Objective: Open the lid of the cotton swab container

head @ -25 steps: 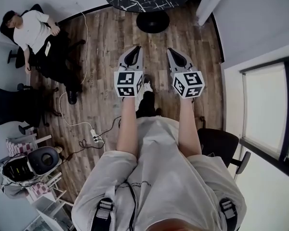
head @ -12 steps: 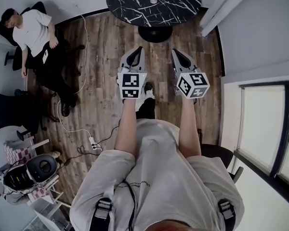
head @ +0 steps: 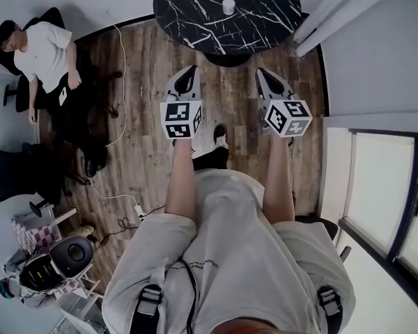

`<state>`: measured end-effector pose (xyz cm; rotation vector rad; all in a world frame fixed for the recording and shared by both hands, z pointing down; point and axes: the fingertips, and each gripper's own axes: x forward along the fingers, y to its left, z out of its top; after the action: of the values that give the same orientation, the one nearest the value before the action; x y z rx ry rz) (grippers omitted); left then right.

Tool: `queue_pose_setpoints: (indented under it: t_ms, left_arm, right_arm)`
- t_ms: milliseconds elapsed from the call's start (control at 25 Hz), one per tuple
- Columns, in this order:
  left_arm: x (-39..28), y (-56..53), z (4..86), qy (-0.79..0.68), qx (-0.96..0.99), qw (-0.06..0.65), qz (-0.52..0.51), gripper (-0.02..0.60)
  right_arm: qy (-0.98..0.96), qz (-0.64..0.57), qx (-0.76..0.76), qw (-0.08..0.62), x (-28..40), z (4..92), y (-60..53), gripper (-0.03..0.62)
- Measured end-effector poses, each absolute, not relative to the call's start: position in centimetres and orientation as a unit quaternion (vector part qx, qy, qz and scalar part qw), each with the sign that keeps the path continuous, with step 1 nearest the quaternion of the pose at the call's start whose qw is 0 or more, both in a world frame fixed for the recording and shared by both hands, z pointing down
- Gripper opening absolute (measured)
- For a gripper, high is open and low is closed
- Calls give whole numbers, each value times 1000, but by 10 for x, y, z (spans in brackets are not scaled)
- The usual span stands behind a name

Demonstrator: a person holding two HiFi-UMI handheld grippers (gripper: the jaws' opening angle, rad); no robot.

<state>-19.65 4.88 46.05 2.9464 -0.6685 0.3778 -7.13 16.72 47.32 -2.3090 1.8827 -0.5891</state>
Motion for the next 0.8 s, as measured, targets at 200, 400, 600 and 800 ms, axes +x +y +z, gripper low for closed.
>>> queue_pose_setpoints:
  t_ms: [200,400,600,800]
  left_arm:
    - [-178,1,459,-230,968,41,93,20]
    - [-155,-41,474,-226,966,46,116,20]
    - [-141,-71,485,-222,966,79,107,20]
    - [-127,-98,502,-231,960,84,131,20]
  right_arm:
    - [611,-196,-765,62,-47,475,125,32]
    - [615,-189,-764,53,-31,478,83,32]
    - [627,-213,-747,55,-18,490,53,32]
    - [636,-232,-730,97,-3,495,25,32]
